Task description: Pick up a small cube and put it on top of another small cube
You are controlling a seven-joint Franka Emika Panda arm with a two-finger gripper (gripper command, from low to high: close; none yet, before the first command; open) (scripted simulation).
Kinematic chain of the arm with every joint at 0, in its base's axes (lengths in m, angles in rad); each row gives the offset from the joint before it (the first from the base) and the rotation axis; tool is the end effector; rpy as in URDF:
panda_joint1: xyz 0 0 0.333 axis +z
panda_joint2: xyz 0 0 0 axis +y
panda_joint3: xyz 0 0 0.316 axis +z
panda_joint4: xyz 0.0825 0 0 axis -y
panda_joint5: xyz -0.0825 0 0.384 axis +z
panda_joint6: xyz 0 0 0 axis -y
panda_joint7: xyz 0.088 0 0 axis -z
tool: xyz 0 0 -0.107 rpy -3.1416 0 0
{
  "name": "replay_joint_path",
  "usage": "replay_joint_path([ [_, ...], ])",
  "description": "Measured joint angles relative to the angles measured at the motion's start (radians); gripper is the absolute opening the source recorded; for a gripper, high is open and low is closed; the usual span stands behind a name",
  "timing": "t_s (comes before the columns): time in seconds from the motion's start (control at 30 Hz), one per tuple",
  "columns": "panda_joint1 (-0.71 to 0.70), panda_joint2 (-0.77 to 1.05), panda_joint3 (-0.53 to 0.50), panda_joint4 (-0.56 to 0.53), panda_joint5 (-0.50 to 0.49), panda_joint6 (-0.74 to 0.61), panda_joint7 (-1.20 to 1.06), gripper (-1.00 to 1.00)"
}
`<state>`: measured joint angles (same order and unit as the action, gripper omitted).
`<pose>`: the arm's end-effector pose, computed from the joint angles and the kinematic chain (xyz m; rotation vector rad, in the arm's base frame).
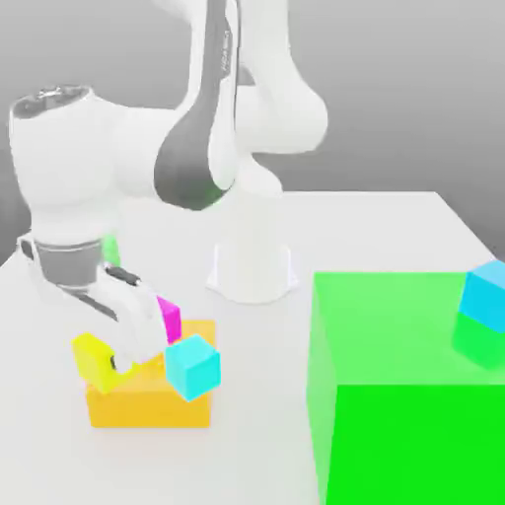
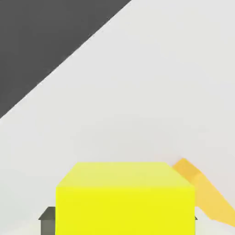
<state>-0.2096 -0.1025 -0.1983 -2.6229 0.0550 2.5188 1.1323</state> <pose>0.3933 -0.1689 0.2835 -2.1735 2.2021 0.0345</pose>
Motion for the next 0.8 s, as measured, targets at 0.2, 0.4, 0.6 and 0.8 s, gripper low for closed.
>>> replay_joint_path([
  [0.2, -0.072, -0.22, 0.03, -0.145, -0.063, -0.07, 0.177, -1.0],
  [0.4, -0.166, -0.437, 0.076, -0.29, -0.113, -0.142, 0.344, -1.0],
  [0.6, -0.215, -0.42, 0.1, -0.383, -0.132, -0.033, 0.414, -1.0],
  [0.8, -0.215, -0.319, 0.095, -0.407, -0.136, 0.091, 0.416, 1.0],
])
